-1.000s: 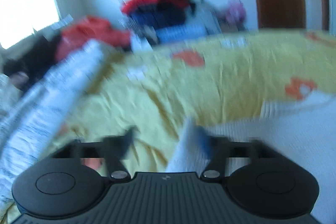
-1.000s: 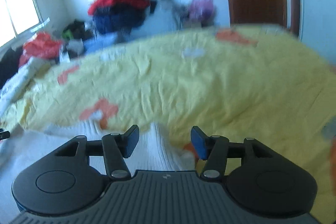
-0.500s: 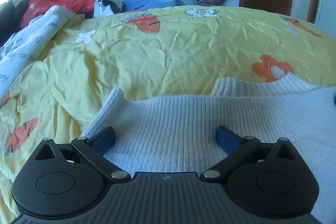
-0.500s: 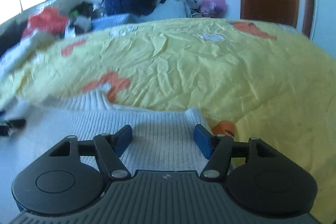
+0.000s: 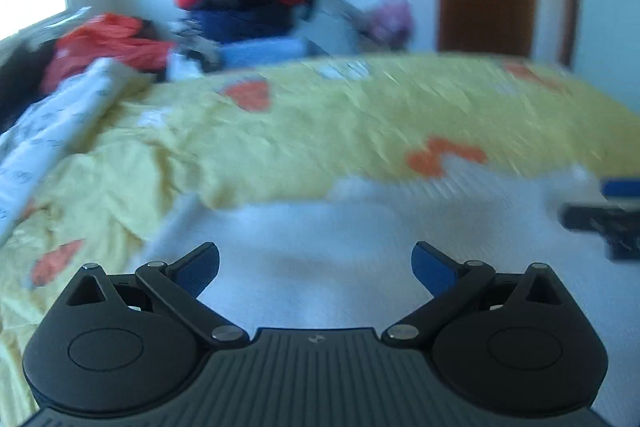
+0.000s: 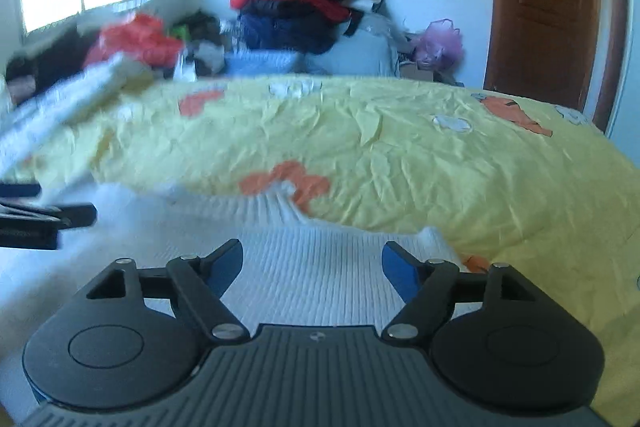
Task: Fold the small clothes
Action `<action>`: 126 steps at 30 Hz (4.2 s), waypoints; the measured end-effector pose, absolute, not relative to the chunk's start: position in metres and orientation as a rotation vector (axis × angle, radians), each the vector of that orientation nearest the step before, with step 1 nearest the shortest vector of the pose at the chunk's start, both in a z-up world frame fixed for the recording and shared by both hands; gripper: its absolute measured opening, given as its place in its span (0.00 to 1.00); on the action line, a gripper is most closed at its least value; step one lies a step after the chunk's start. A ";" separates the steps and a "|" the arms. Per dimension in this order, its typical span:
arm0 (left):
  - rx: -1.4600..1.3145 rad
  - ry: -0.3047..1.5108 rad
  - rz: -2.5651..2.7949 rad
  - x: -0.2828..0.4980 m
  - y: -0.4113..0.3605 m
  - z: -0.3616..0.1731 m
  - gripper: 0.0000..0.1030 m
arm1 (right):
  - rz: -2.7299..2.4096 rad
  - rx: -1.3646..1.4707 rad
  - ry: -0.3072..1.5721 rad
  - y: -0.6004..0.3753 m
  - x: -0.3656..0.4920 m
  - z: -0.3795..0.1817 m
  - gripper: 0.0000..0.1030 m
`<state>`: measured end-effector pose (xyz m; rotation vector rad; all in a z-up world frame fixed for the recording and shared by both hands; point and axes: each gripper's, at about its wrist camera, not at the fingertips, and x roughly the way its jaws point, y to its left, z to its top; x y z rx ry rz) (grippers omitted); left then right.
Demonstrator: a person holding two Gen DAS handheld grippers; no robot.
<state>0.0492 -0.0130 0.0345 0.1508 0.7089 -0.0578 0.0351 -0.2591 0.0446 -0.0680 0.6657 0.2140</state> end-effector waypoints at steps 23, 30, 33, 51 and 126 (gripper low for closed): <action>0.145 0.669 -0.018 0.022 -0.001 -0.001 1.00 | 0.242 -0.123 0.642 -0.241 -0.005 0.014 0.97; 0.125 0.683 0.003 0.011 0.002 0.012 1.00 | 0.240 -0.076 0.661 -0.246 -0.011 0.020 0.96; 0.094 0.649 -0.037 -0.024 0.009 0.027 1.00 | 0.281 -0.032 0.627 -0.248 -0.038 0.034 0.92; 0.032 0.686 -0.033 -0.079 0.042 0.015 1.00 | 0.291 -0.085 0.588 -0.254 -0.111 0.035 0.97; -0.714 0.826 0.017 -0.082 0.120 0.005 1.00 | 0.222 -0.156 0.649 -0.274 -0.122 0.012 0.99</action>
